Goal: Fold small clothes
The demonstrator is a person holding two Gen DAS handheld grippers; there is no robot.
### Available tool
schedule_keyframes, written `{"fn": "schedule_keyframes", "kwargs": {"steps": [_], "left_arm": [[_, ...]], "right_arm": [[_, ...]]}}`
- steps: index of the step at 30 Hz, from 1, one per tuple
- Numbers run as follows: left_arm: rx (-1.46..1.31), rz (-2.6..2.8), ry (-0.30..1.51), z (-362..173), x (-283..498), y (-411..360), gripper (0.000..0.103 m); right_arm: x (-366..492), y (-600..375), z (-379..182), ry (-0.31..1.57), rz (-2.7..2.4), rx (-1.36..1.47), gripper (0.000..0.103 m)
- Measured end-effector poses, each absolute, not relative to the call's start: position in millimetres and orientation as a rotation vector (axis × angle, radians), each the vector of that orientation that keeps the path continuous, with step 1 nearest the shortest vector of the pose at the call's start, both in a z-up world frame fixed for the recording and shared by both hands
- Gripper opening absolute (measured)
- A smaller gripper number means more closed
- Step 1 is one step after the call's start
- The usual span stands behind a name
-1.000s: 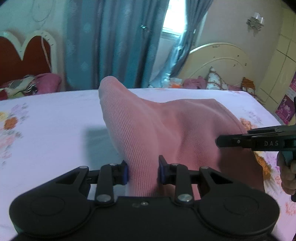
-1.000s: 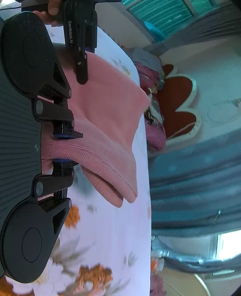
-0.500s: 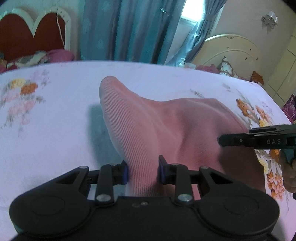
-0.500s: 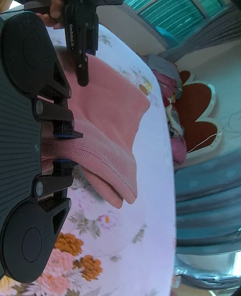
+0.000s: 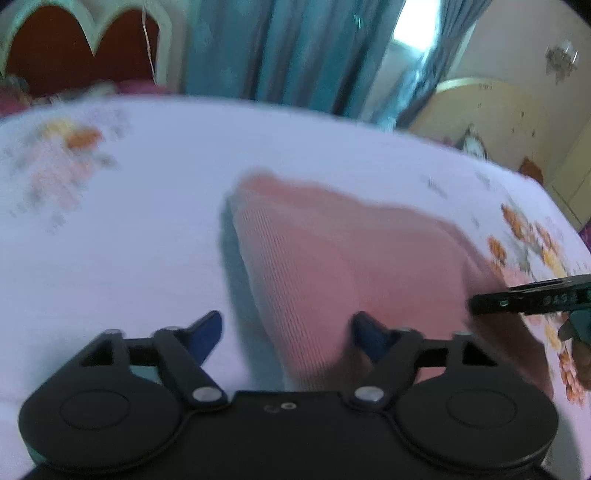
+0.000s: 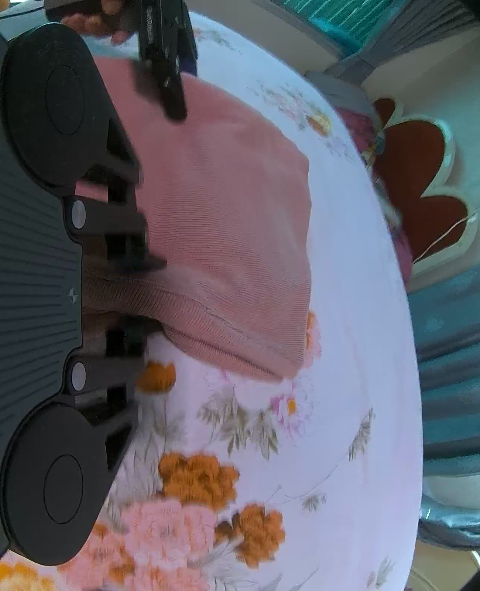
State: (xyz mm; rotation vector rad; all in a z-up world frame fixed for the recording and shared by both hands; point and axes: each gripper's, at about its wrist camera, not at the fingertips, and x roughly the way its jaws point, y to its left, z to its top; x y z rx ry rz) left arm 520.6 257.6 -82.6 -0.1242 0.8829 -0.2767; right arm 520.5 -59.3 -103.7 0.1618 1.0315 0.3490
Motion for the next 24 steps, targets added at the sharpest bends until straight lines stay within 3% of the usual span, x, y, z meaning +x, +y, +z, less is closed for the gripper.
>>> {"fn": "schedule_keyframes", "kwargs": {"steps": [1,2,5,12,24], "left_arm": [[-0.116,-0.260,0.840,-74,518,262,0.047],[-0.104,-0.246,0.811,-68,519,264,0.043],[-0.074,-0.286,0.787,-58,533,254,0.043],[-0.010,-0.327,0.890,-85,570,225,0.036],[0.007,-0.303,0.900,-93,570,218,0.036]], "right_arm": [[518,-63,-93,0.984,0.342,0.150,0.056],[518,-66,-85,0.957,0.342,0.149,0.056],[529,-55,-69,0.887,0.359,0.106,0.015],[564,-4,-104,0.929,0.379,-0.101,0.014],[569,-14,-115,0.954,0.376,-0.055,0.014]]}}
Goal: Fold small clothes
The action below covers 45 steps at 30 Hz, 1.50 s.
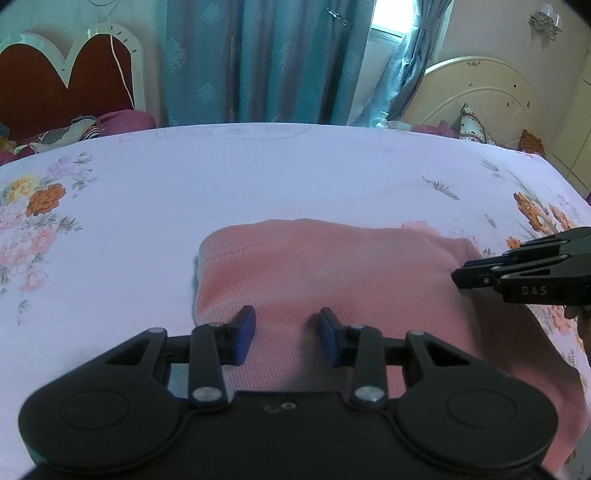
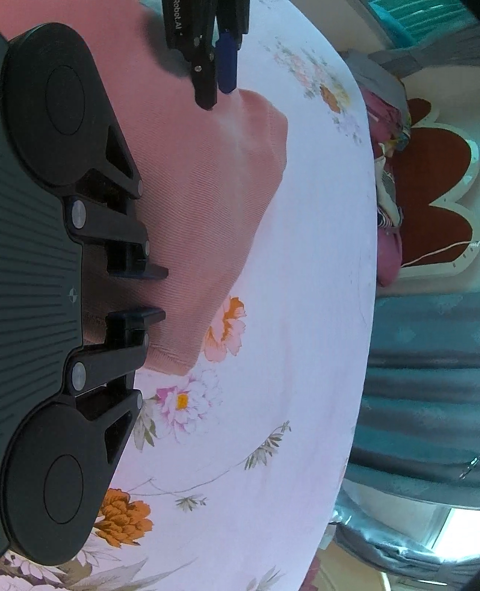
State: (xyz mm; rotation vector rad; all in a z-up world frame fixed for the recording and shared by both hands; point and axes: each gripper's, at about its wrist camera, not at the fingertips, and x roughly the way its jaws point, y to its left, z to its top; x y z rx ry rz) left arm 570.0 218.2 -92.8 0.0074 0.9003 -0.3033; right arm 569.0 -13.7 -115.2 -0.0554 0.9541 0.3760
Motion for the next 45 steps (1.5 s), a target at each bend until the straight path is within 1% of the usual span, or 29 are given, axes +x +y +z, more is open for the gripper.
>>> {"fn": "schedule_keyframes", "kwargs": {"steps": [3,5,6,7,10,13,15,17,19,22,25,27,29,31,32,33,34,37,40,42,43,44,45], "left_arm": [[-0.013,-0.289,0.872,-76,559,222,0.034],[-0.060,-0.311,0.796,-52,534,230,0.033],[-0.082,-0.313,0.783,-46,521,233,0.031],[-0.092,-0.327,0.784,-44,511,234,0.028],[-0.063,-0.375,0.830,-58,487,225,0.027],[-0.033,-0.381,0.884,-80,484,214,0.027],[-0.021,-0.369,0.877,-87,485,212,0.027],[-0.062,-0.357,0.887,-87,488,215,0.027],[-0.061,-0.358,0.879,-79,483,216,0.025],[-0.068,-0.380,0.846,-63,453,220,0.025],[-0.107,-0.397,0.846,-62,422,225,0.025],[-0.099,-0.388,0.872,-73,410,222,0.025],[-0.109,-0.378,0.901,-86,408,221,0.025],[-0.115,-0.358,0.896,-98,409,219,0.025],[-0.122,-0.348,0.892,-101,410,219,0.025],[-0.136,-0.343,0.888,-102,409,218,0.025],[-0.140,-0.333,0.882,-102,410,219,0.023],[-0.141,-0.326,0.877,-103,405,219,0.023],[-0.133,-0.308,0.881,-100,401,217,0.023],[-0.124,-0.296,0.884,-95,396,213,0.021],[-0.116,-0.293,0.881,-92,394,211,0.023],[-0.107,-0.291,0.880,-90,391,209,0.033],[-0.095,-0.286,0.878,-88,388,206,0.036]], "right_arm": [[555,-13,-95,0.926,0.372,-0.062,0.014],[534,-16,-78,0.885,0.408,-0.062,0.014],[522,-17,-72,0.875,0.433,-0.070,0.014],[512,-16,-69,0.877,0.453,-0.084,0.014],[486,-13,-72,0.885,0.505,-0.149,0.014],[482,-9,-98,0.934,0.433,-0.257,0.014],[488,-16,-111,0.955,0.392,-0.228,0.014],[488,-20,-109,0.961,0.374,-0.168,0.014],[480,-17,-100,0.932,0.348,-0.192,0.014],[453,-20,-74,0.869,0.387,-0.167,0.014],[421,-18,-62,0.851,0.497,-0.175,0.014],[409,-11,-66,0.858,0.547,-0.229,0.014],[407,-6,-82,0.855,0.525,-0.312,0.014],[415,-10,-98,0.869,0.482,-0.314,0.013],[421,-14,-102,0.873,0.455,-0.299,0.013],[424,-15,-105,0.874,0.437,-0.292,0.005],[427,-17,-107,0.872,0.426,-0.282,0.001],[432,-24,-110,0.881,0.412,-0.224,0.000],[430,-24,-109,0.873,0.406,-0.234,0.000],[426,-26,-103,0.874,0.404,-0.208,0.000],[422,-28,-97,0.863,0.402,-0.191,0.000],[419,-31,-91,0.848,0.395,-0.175,0.000],[414,-34,-86,0.830,0.377,-0.163,0.001]]}}
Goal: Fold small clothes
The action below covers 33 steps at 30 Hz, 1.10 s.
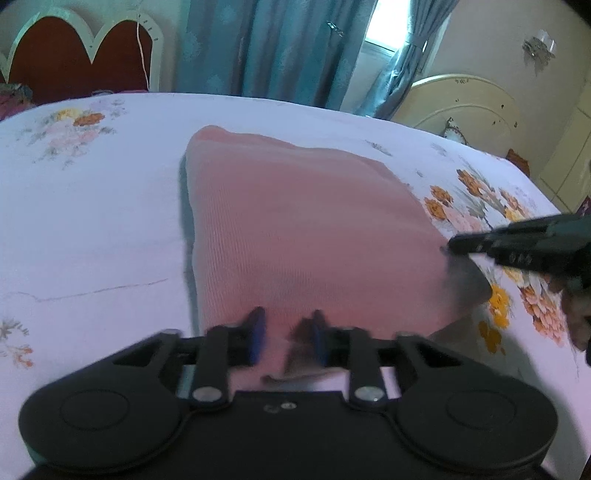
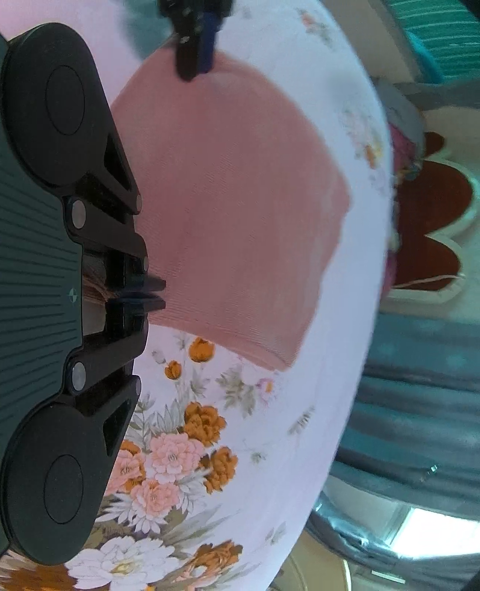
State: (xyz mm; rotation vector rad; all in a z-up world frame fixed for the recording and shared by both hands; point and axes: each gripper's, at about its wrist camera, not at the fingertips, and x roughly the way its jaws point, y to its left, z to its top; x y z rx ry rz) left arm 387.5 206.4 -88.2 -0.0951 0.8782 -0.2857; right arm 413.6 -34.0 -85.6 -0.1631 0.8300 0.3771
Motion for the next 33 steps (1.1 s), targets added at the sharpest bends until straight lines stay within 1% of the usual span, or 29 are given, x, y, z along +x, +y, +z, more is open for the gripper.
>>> {"fn": "schedule_keyframes", "kwargs": {"steps": [1,2,3,4,5,8,17,25,33], "left_arm": [[-0.083,-0.271,0.875,-87,386,204,0.046],[-0.069,-0.255,0.867,-85,382,202,0.068],[-0.052,-0.230,0.848,-82,377,199,0.083],[-0.032,-0.192,0.830,-79,372,195,0.097],[-0.019,-0.169,0.812,-75,367,193,0.097],[-0.029,-0.166,0.810,-68,357,188,0.097],[-0.019,-0.146,0.748,-44,313,169,0.097],[-0.023,-0.138,0.682,-11,250,161,0.097],[-0.037,-0.076,0.652,16,195,155,0.098]], "right_arm": [[410,-38,-82,0.822,0.363,-0.149,0.003],[406,-42,-78,0.821,0.346,-0.129,0.011],[402,-47,-76,0.817,0.309,-0.109,0.064],[396,-52,-72,0.780,0.281,-0.090,0.100],[389,-57,-69,0.744,0.281,-0.079,0.101],[378,-65,-65,0.771,0.281,-0.058,0.101],[313,-77,-43,0.751,0.264,-0.036,0.101],[241,-88,-15,0.714,0.249,-0.021,0.101],[179,-91,10,0.675,0.232,-0.021,0.101]]}}
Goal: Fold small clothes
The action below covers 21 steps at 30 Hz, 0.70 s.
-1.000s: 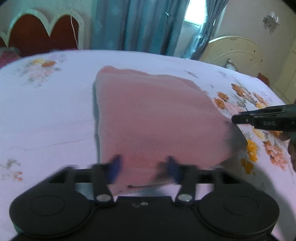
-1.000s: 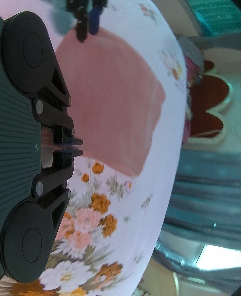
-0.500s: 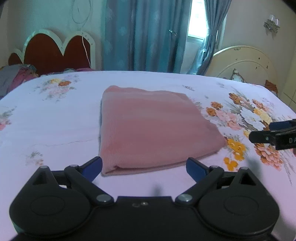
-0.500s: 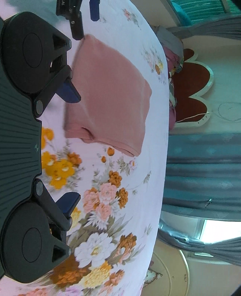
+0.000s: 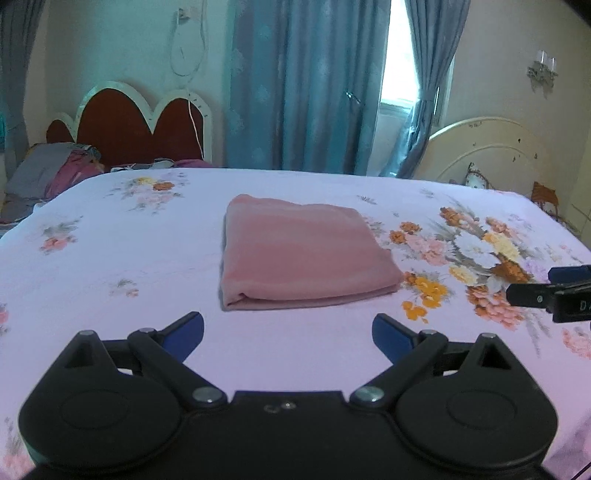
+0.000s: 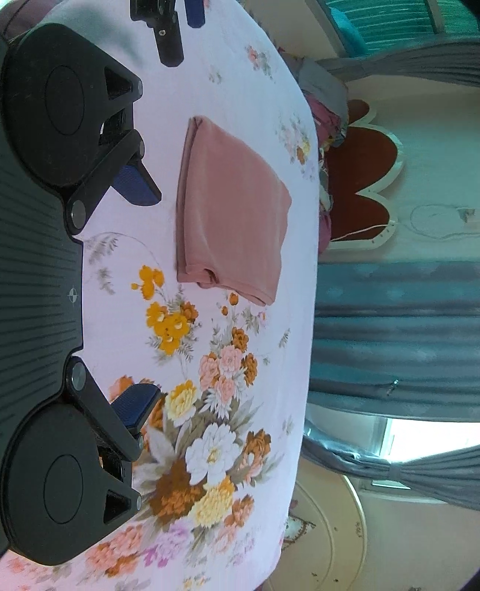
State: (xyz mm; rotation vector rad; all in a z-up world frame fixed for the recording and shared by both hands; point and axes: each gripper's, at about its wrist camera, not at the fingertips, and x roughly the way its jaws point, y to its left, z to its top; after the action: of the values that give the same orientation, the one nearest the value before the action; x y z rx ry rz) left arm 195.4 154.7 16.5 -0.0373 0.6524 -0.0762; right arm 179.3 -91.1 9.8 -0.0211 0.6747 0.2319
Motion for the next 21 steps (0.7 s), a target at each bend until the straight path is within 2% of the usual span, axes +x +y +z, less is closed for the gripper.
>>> {"fn": "schedule_keyframes", "kwargs": {"steps": [12,21], "left_arm": [[-0.031,-0.089,0.581,57,116,131,0.099],[-0.034,-0.083,0.545,67,93,119,0.099]], "right_arm": [[91,-97,50,0.584,0.223,-0.020,0.101],[67,-98,58,0.561,0.242,-0.029,0.101]]}}
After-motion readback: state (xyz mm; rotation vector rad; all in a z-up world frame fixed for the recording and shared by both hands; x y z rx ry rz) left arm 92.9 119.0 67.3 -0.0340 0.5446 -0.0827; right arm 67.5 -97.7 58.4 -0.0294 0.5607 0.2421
